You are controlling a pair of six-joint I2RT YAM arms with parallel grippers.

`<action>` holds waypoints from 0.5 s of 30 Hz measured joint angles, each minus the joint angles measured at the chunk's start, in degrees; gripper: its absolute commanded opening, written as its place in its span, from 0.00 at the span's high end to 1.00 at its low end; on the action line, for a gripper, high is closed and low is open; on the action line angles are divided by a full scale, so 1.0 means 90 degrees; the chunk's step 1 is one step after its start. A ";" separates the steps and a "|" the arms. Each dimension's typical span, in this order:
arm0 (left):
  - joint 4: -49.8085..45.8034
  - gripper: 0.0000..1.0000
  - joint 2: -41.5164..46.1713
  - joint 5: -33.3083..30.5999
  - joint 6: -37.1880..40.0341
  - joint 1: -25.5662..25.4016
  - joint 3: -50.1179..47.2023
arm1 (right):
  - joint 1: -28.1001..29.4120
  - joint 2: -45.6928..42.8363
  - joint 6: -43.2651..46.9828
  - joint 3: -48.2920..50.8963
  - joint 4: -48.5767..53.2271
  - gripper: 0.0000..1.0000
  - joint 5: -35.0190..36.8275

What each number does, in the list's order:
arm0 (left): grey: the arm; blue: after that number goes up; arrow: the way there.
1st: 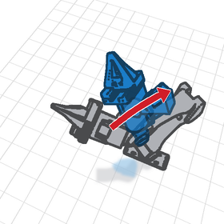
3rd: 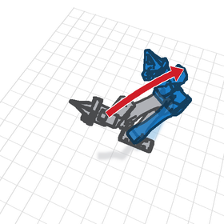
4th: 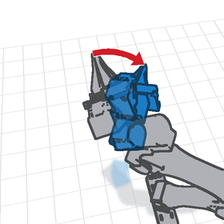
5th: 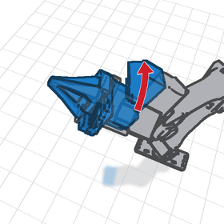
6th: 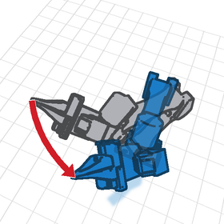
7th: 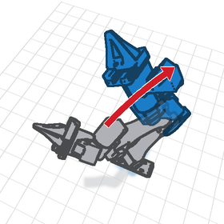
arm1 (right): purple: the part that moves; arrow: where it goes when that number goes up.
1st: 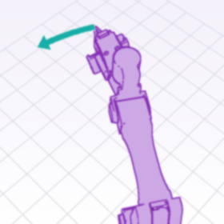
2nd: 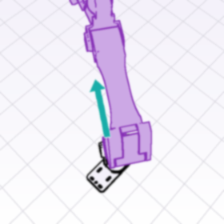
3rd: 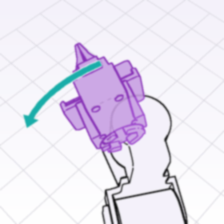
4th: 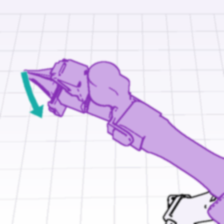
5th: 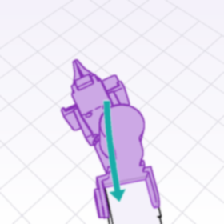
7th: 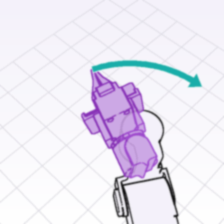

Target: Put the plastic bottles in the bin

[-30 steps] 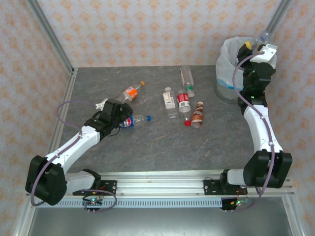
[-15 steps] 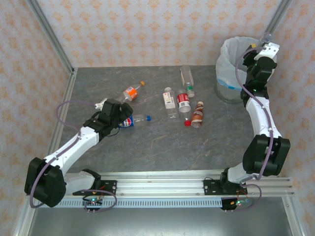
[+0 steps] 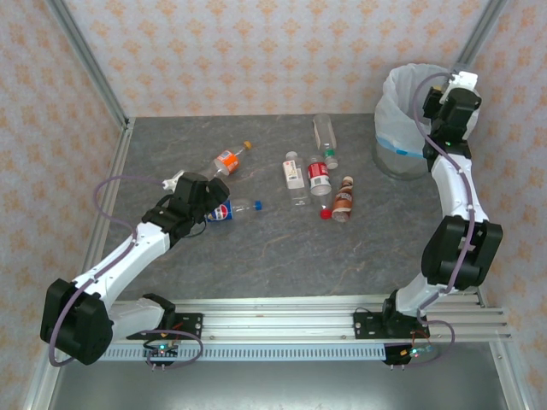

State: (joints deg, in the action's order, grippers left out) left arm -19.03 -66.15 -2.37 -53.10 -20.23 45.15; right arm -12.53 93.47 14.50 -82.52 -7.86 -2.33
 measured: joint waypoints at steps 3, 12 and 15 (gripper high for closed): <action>0.0000 0.00 -0.0012 0.0002 -0.0029 0.0000 0.0002 | 0.0000 0.0253 0.0355 -0.0270 0.0340 0.46 0.0061; 0.0002 0.00 -0.0294 0.0007 -0.0124 0.0000 0.0002 | 0.0000 0.1025 0.1137 -0.1265 0.1275 0.43 0.0512; 0.0002 0.00 -0.0359 0.0007 -0.0126 0.0000 0.0002 | 0.0000 0.1202 0.1224 -0.1467 0.1474 0.38 0.0653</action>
State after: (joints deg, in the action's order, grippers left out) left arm -19.00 -69.38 -2.31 -54.24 -20.23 45.17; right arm -12.53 104.29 25.52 -95.72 5.41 3.55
